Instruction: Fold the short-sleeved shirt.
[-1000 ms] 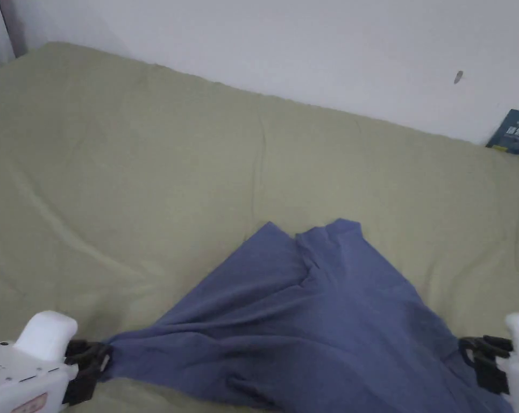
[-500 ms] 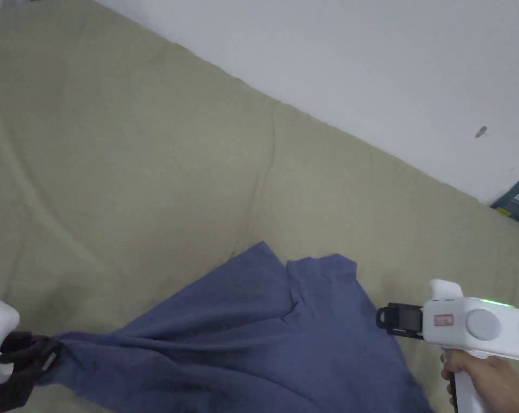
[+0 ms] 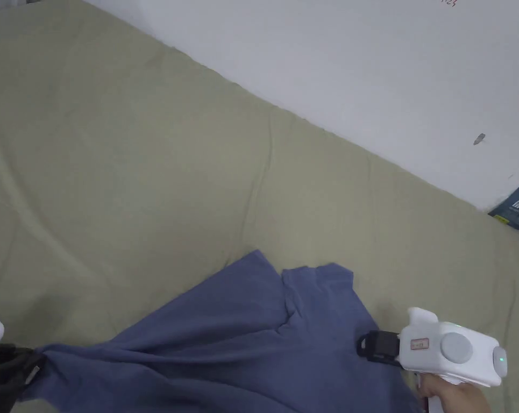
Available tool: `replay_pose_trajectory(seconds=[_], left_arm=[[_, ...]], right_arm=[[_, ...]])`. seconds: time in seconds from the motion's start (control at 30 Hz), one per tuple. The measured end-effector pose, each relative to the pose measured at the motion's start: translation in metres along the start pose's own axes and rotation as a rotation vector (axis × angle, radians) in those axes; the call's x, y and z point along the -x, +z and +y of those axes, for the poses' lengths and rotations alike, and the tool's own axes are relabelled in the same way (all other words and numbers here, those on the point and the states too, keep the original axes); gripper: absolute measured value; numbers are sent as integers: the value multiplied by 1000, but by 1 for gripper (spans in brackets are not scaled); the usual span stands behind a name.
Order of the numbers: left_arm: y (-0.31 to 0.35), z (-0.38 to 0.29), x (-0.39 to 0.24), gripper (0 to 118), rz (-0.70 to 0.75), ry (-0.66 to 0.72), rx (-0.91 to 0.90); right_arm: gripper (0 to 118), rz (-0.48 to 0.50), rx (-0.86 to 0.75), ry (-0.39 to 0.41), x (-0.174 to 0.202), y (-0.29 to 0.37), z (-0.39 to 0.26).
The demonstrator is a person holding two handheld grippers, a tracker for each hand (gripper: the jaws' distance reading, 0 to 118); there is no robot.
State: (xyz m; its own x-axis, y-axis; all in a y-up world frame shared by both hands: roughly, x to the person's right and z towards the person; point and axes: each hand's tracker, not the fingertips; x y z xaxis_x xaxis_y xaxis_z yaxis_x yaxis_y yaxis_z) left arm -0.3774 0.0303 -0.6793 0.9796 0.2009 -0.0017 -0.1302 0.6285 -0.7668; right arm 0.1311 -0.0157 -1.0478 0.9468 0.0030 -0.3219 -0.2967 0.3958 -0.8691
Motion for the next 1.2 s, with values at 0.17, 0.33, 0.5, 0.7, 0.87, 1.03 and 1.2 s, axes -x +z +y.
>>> replay_pose_trajectory(seconds=[0.17, 0.33, 0.5, 0.7, 0.87, 1.03, 1.2], left_arm=[[-2, -1, -3, 10, 3, -3, 5], [-4, -2, -7, 10, -3, -2, 0], [-4, 2, -6, 10, -40, 59, -28], [15, 38, -15, 7, -69, 104, -137], [40, 86, -34, 7, -157, 128, -275], [79, 151, -56, 7, -190, 97, -397], [124, 233, -78, 7, -169, 74, -514]], right_arm=[[72, 21, 9, -35, -11, 9, 0], [1, 17, -57, 35, 2, 28, -9], [1, 68, -105, -14, 7, 48, -19], [1, 127, -292, -77, 0, 132, -14], [1, 139, -433, -138, -14, 233, -11], [1, 113, -605, -164, -30, 342, -10], [1, 84, -758, -233, -60, 437, 8]])
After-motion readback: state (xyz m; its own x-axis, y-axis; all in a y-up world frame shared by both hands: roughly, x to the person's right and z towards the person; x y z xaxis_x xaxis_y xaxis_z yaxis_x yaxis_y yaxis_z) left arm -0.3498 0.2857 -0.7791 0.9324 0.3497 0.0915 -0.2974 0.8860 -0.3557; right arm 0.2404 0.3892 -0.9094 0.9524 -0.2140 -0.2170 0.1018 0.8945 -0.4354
